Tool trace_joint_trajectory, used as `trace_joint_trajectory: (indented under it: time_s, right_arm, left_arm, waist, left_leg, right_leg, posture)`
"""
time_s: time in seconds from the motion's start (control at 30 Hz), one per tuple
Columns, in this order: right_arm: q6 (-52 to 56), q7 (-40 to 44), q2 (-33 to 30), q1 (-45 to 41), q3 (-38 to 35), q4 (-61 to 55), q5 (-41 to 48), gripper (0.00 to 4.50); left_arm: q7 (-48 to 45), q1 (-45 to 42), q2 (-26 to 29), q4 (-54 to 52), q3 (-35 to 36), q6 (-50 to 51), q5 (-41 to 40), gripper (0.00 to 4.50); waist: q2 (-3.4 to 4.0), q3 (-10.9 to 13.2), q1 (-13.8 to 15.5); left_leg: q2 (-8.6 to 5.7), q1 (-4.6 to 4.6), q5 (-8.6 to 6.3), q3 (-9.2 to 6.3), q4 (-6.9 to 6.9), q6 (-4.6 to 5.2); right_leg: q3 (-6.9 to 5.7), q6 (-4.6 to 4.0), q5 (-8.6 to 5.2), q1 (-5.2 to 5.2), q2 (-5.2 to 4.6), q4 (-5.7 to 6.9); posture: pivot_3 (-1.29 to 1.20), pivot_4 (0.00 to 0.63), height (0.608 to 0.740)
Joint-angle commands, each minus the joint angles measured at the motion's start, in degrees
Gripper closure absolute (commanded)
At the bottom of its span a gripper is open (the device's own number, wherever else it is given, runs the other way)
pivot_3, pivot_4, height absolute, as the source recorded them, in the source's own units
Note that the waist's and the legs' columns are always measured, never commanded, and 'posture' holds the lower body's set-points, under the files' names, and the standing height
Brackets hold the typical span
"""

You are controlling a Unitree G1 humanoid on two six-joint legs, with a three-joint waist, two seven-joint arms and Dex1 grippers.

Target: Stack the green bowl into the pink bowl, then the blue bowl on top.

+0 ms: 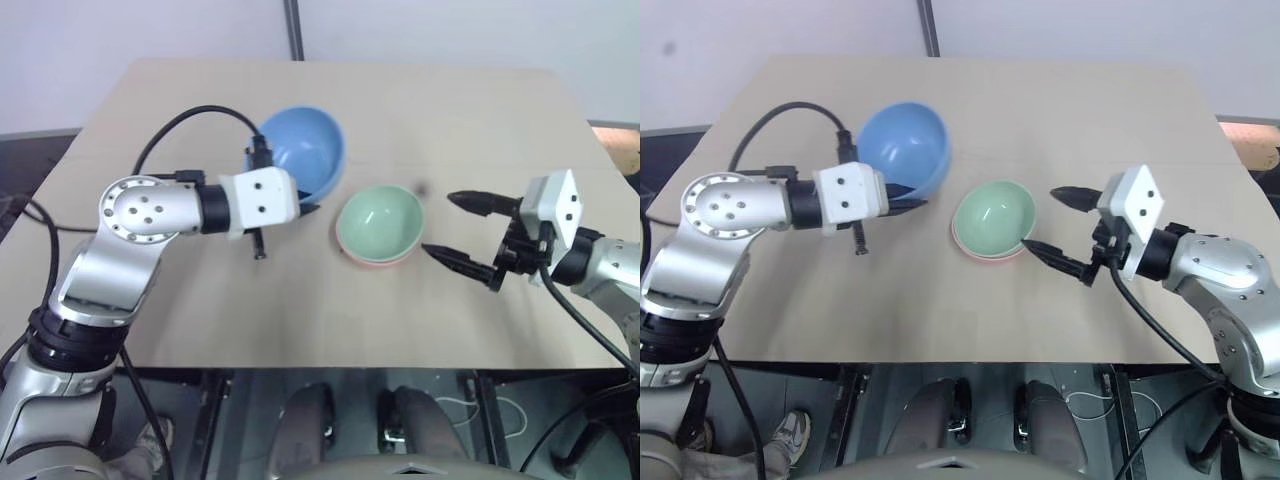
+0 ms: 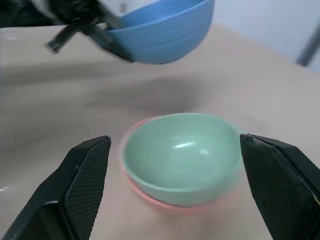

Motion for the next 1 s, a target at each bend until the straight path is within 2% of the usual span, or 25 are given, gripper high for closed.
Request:
trace_joint_trajectory:
  time_s: [0.03, 0.13, 0.17, 0.2, 0.3, 0.37, 0.57, 0.67, 0.7, 0.9, 0.97, 1.0]
  right_arm:
    - [-0.7, -1.9, -0.6, 0.1, -4.2, -2.0, 2.4, 0.00]
    - [-0.5, -2.9, -1.4, 0.7, -5.2, -2.3, 3.1, 0.00]
    - [-0.4, -3.2, -1.7, 1.1, -5.6, -2.5, 3.2, 0.00]
    - [-0.4, -3.5, -2.0, 1.4, -5.8, -2.8, 3.5, 0.00]
    - [-0.1, -4.6, -2.4, 2.9, -6.2, -3.6, 3.9, 0.00]
    - [0.0, -5.5, -2.5, 3.9, -6.1, -4.3, 3.9, 0.00]
    - [-1.2, -6.6, -1.4, 5.8, -5.1, -2.6, 4.7, 0.00]
    - [-1.6, -4.9, -2.0, 5.8, -4.6, 1.2, 4.7, 0.00]
    - [-2.2, -3.6, -2.2, 6.2, -4.4, 2.5, 4.6, 0.00]
    - [-6.6, 2.9, -5.2, 11.7, -5.4, 6.4, 1.9, 0.00]
    - [-7.9, 4.4, -5.9, 14.1, -8.0, 6.9, 1.9, 0.00]
    - [-8.1, 5.6, -6.4, 15.6, -9.6, 7.1, 2.4, 0.00]
  left_arm:
    - [-3.0, -5.3, -4.1, 3.2, -4.6, -4.9, 1.4, 4.44]
    - [-6.3, -6.7, -7.1, 6.7, -7.2, -8.0, 1.1, 4.44]
    - [-7.1, -6.9, -8.3, 8.5, -7.9, -9.8, 1.1, 3.67]
    - [-7.8, -7.1, -9.3, 10.2, -8.5, -11.4, 1.1, 3.41]
    - [-7.2, -7.8, -12.2, 14.4, -9.3, -16.0, 2.5, 2.01]
    - [-6.5, -7.9, -12.9, 14.9, -7.2, -14.2, 1.5, 1.12]
    - [-3.7, -5.0, -9.8, 12.5, 2.7, 1.7, -6.8, 1.12]
    - [-0.7, -1.2, -8.4, 9.5, 9.9, 10.5, -12.4, 0.20]
    - [0.0, 1.1, -7.5, 7.8, 11.5, 11.4, -12.9, 0.05]
    - [5.3, 13.2, -4.4, -2.0, 22.3, 21.0, -19.3, 0.05]
    - [7.2, 18.0, -6.0, -3.3, 27.9, 19.8, -21.2, 0.05]
    - [8.7, 20.7, -7.0, -3.1, 30.0, 15.9, -19.4, 0.05]
  waist:
    - [0.00, 0.0, 0.1]
    - [0.00, 0.0, -0.2]
    - [0.01, 0.0, -0.2]
    - [0.01, 0.0, -0.2]
    - [0.01, 0.0, -0.1]
    - [0.01, 0.0, 0.0]
    - [0.02, 0.0, -0.5]
    - [0.01, 0.0, -0.7]
    - [0.01, 0.0, -0.8]
    - [0.00, 0.0, -0.9]
    - [0.00, 0.0, -0.9]
    - [0.01, 0.0, -0.8]
  left_leg:
    - [0.01, -0.01, 0.00, -0.01, 0.02, 0.00]
    - [0.03, -0.02, 0.00, 0.01, 0.08, 0.00]
    - [0.05, -0.01, 0.00, 0.05, 0.09, 0.00]
    - [0.08, 0.01, 0.00, 0.07, 0.09, 0.00]
    - [0.12, 0.01, 0.01, 0.06, 0.11, -0.01]
    - [0.13, -0.02, 0.01, 0.05, 0.16, 0.00]
    - [0.23, -0.03, 0.01, 0.05, 0.34, -0.01]
    - [0.25, -0.02, 0.00, 0.04, 0.43, 0.00]
    - [0.26, -0.02, 0.00, 0.04, 0.47, 0.00]
    - [0.25, -0.03, 0.00, 0.00, 0.52, 0.00]
    - [0.26, -0.03, -0.01, -0.02, 0.55, 0.00]
    - [0.26, -0.02, -0.01, -0.01, 0.56, 0.01]
  right_leg:
    - [0.00, 0.00, 0.00, 0.00, 0.04, 0.00]
    - [0.06, 0.01, 0.00, -0.01, 0.10, 0.00]
    - [0.12, 0.01, 0.00, -0.01, 0.13, 0.00]
    - [0.15, 0.01, 0.00, -0.01, 0.16, 0.00]
    - [0.16, 0.01, 0.00, -0.01, 0.22, 0.00]
    - [0.16, 0.01, 0.00, -0.01, 0.23, 0.00]
    - [0.21, 0.20, -0.11, -0.01, 0.31, 0.09]
    - [0.22, 0.21, -0.11, 0.00, 0.30, 0.18]
    - [0.22, 0.21, -0.11, 0.00, 0.30, 0.19]
    - [0.20, 0.20, -0.11, 0.02, 0.26, 0.24]
    - [0.19, 0.21, -0.11, 0.03, 0.24, 0.28]
    - [0.20, 0.21, -0.11, 0.03, 0.23, 0.31]
  posture:
    - [0.00, 0.150, 0.740]
    - [0.00, 0.150, 0.740]
    - [0.00, 0.150, 0.740]
    - [0.00, 0.150, 0.740]
    - [0.00, 0.150, 0.740]
    - [0.00, 0.150, 0.740]
    - [0.00, 0.150, 0.740]
    - [0.00, 0.150, 0.740]
    - [0.00, 0.150, 0.740]
    - [0.00, 0.150, 0.740]
    - [0.00, 0.150, 0.740]
    - [0.00, 0.150, 0.740]
